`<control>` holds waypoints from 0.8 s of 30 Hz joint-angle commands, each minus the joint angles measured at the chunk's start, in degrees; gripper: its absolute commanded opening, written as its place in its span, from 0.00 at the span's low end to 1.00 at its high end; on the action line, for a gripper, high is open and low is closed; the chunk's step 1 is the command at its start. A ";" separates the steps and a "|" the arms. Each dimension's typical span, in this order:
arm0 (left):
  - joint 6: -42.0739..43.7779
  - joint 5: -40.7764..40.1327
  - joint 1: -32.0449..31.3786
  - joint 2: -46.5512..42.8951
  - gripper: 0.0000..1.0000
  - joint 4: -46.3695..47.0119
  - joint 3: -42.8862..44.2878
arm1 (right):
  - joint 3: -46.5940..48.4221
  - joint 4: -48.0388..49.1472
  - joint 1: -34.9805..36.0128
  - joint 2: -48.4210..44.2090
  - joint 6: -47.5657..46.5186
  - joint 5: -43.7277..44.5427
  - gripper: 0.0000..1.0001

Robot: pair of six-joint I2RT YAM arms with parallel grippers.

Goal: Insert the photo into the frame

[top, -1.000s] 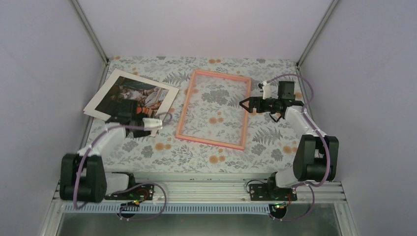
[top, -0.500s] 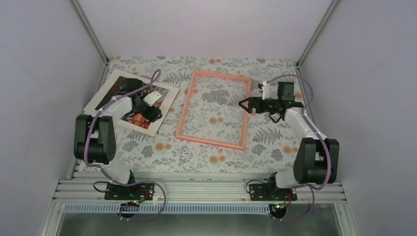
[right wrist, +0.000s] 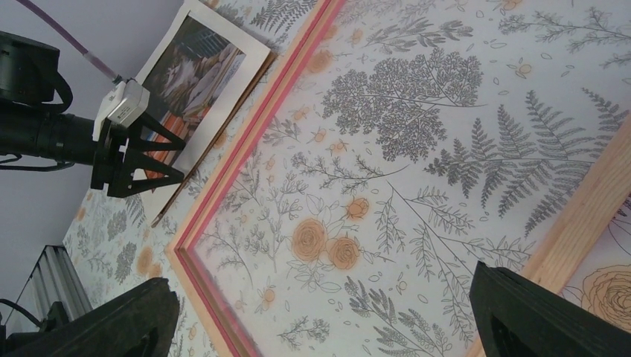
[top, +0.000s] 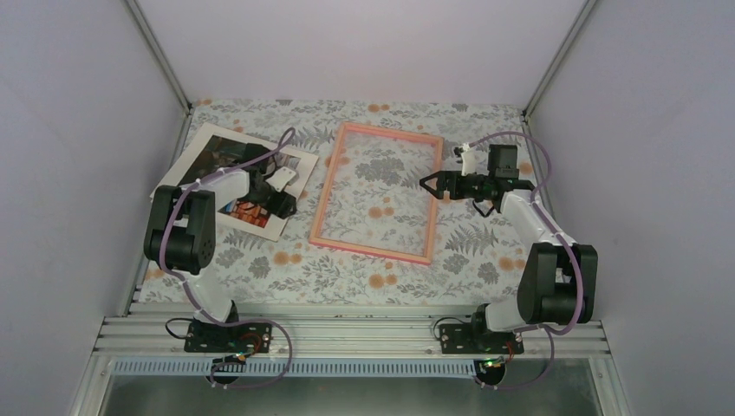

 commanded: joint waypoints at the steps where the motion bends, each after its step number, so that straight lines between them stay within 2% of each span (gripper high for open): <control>1: -2.19 3.57 -1.63 0.43 0.74 0.15 1.10 | -0.12 1.48 0.82 -0.76 0.39 -1.26 0.97; 15: -0.02 22.49 -1.32 -3.04 0.67 -1.83 2.44 | 0.11 1.94 2.25 -0.30 0.80 -2.15 0.97; 21: -2.64 23.26 3.99 -8.86 0.68 -3.16 -0.25 | -0.34 2.33 4.83 -1.33 1.62 -3.80 0.97; 24: -0.40 21.86 6.34 -10.01 0.68 -6.22 -2.45 | -0.57 3.22 6.97 -1.26 1.94 -4.26 0.97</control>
